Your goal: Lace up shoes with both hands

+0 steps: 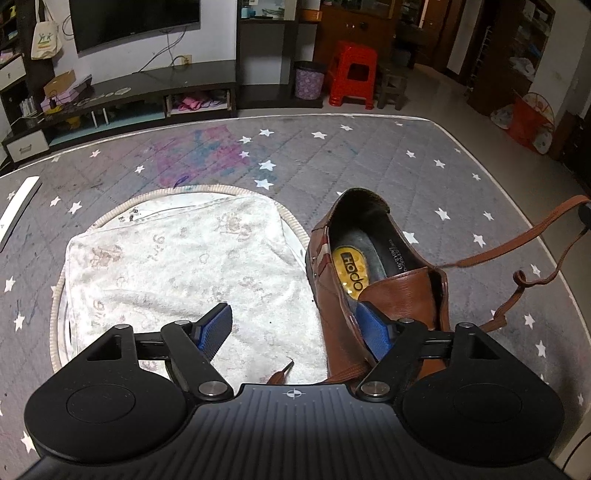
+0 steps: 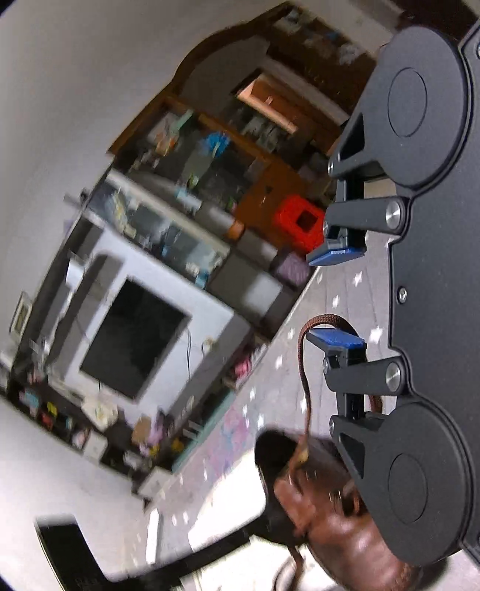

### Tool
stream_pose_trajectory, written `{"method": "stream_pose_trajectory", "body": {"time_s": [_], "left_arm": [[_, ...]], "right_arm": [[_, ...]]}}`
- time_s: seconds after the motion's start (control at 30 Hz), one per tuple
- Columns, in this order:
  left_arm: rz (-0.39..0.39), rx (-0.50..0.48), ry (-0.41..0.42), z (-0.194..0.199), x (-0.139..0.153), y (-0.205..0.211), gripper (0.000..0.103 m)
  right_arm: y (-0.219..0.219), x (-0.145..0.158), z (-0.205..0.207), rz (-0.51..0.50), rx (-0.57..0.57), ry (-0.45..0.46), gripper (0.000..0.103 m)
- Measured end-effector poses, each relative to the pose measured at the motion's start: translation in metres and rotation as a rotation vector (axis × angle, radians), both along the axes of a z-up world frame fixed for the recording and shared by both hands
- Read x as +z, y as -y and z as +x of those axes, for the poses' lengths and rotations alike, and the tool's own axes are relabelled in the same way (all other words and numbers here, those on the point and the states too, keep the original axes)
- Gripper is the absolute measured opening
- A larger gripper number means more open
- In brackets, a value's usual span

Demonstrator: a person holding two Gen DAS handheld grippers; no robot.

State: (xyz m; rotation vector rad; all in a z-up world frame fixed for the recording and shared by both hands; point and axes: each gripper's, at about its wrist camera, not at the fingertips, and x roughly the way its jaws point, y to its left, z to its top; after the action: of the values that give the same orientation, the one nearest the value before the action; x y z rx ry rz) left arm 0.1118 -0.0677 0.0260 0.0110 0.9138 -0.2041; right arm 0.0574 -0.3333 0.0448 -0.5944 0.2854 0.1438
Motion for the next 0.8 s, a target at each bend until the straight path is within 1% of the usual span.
{"method": "stream_pose_trajectory", "body": {"time_s": [0.17, 0.43, 0.6, 0.67, 0.73, 0.8], "left_arm": [[0.006, 0.001, 0.002, 0.000, 0.001, 0.002, 0.077], [0.022, -0.009, 0.004, -0.008, 0.004, 0.005, 0.077], [0.035, -0.042, 0.004, -0.015, 0.008, 0.016, 0.077], [0.045, -0.055, 0.005, -0.013, 0.010, 0.022, 0.077], [0.045, -0.067, 0.006, -0.015, 0.012, 0.026, 0.077], [0.041, -0.081, 0.008, -0.017, 0.015, 0.030, 0.077]], "right_arm": [[0.003, -0.005, -0.003, -0.021, -0.011, -0.043, 0.043], [0.007, -0.014, -0.008, -0.055, -0.028, -0.112, 0.049], [0.010, -0.019, -0.010, -0.076, -0.039, -0.155, 0.050], [0.011, -0.021, -0.012, -0.084, -0.044, -0.172, 0.053], [0.012, -0.023, -0.013, -0.093, -0.048, -0.189, 0.059], [0.014, -0.024, -0.015, -0.106, -0.046, -0.211, 0.059]]}}
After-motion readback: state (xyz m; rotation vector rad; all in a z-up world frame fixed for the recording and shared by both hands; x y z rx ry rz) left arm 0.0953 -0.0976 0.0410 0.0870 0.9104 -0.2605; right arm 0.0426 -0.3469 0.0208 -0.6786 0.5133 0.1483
